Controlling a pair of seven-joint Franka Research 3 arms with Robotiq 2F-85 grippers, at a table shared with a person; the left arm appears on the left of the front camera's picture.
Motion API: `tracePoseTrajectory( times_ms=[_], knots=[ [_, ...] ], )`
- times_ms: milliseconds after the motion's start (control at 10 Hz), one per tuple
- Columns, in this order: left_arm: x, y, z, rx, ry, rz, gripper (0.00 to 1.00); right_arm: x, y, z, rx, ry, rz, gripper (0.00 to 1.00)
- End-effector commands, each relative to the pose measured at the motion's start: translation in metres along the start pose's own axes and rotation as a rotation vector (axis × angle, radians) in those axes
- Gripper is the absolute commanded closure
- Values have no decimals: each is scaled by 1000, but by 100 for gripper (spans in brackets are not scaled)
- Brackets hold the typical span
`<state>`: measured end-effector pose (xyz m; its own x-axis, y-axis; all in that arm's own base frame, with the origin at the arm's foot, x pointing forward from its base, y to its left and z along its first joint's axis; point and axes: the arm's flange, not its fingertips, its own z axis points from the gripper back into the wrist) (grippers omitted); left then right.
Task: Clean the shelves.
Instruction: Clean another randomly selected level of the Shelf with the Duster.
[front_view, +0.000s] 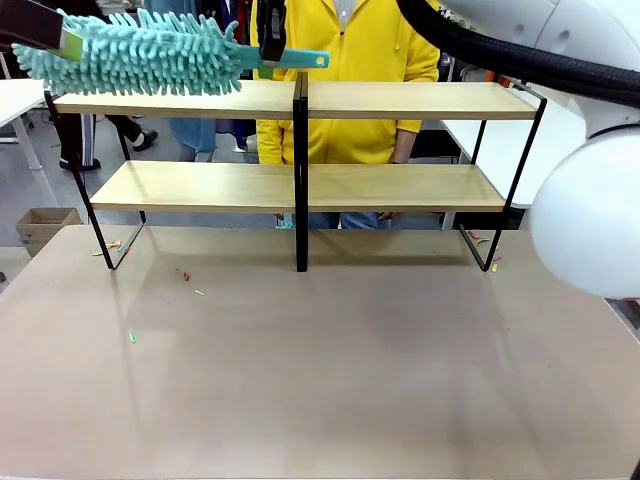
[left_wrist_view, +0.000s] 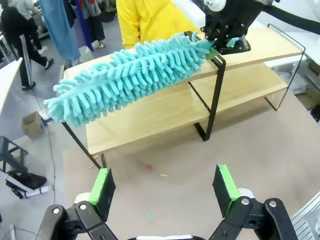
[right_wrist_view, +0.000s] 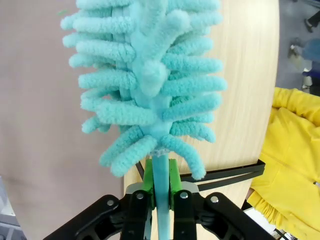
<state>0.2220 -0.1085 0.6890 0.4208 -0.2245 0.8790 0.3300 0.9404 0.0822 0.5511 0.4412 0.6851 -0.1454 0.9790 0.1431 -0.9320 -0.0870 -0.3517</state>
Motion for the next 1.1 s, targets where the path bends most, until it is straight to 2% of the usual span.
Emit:
tracePoseTrajectory(
  times_ms=[0,300,500,700,800,1000],
  knots=[
    [-1,1,1,-5,-2,1,0,-4,-9,5,-8,22,-87,88],
    [-1,1,1,-5,-2,1,0,-62,32,30,66,97,-303,88],
    [-1,1,1,-5,-2,1,0,-100,86,67,264,140,-500,88],
    [-1,1,1,-5,-2,1,0,-141,145,101,447,69,-664,88],
    [-1,1,1,-5,-2,1,0,-165,180,112,603,19,-702,88],
    [-1,1,1,-5,-2,1,0,-205,224,111,855,-3,-636,88]
  ],
)
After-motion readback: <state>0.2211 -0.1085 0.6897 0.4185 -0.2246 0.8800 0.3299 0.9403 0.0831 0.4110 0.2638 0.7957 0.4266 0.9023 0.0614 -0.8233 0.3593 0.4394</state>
